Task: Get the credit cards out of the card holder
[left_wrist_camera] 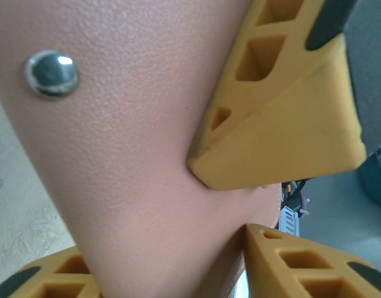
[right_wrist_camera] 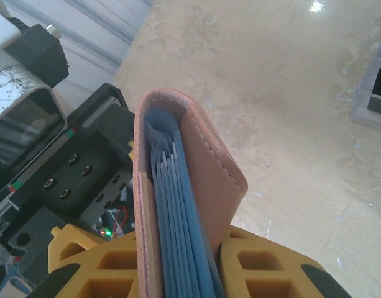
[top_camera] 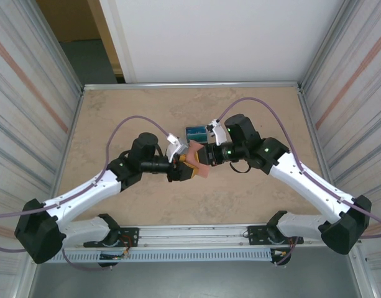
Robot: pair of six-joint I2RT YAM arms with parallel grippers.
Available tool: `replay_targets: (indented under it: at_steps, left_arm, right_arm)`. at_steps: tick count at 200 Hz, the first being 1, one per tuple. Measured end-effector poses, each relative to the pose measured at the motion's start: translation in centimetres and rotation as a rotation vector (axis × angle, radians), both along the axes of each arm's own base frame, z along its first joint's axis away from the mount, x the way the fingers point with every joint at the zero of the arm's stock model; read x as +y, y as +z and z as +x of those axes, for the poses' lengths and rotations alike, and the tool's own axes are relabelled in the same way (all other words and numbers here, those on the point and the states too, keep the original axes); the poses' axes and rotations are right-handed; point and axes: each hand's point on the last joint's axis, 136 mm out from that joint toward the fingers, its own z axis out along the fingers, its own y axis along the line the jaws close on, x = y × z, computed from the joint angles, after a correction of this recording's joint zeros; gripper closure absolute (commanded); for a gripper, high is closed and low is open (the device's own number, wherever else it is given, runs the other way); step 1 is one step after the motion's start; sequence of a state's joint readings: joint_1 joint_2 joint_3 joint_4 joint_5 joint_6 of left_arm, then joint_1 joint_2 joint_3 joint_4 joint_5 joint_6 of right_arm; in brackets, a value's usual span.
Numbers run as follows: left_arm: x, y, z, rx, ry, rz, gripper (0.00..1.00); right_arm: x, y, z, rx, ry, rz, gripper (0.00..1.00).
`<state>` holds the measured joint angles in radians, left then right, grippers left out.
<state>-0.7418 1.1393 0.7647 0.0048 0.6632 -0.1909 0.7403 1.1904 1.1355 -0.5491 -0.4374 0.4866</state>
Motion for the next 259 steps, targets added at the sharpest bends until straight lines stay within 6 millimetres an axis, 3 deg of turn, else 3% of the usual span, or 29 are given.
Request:
replay_targets:
  at_steps: [29, 70, 120, 180, 216, 259]
  left_arm:
    - [-0.2, -0.6, -0.1, 0.038, -0.004, 0.01, 0.73]
    - [-0.4, -0.7, -0.3, 0.038, -0.014, 0.008, 1.0]
    - [-0.5, 0.0, -0.1, 0.004, 0.003, -0.002, 1.0]
    - [0.1, 0.1, 0.4, -0.025, 0.078, -0.035, 1.0]
    - [0.6, -0.9, 1.2, 0.0, 0.154, -0.031, 1.0]
    - [1.5, -1.5, 2.5, 0.008, 0.267, -0.033, 1.0]
  right_arm:
    - [-0.1, -0.7, 0.0, 0.0, 0.01, -0.028, 0.75]
    - [-0.3, -0.9, 0.5, -0.004, -0.01, -0.051, 0.46]
    - [-0.8, -0.1, 0.9, -0.053, -0.05, -0.055, 0.25]
    - [-3.4, 2.8, 2.3, -0.194, -0.212, -0.015, 0.34]
    - [-4.4, 2.1, 2.5, -0.215, -0.311, -0.027, 0.38]
    - [-3.1, 1.6, 1.9, -0.215, -0.322, -0.043, 0.54]
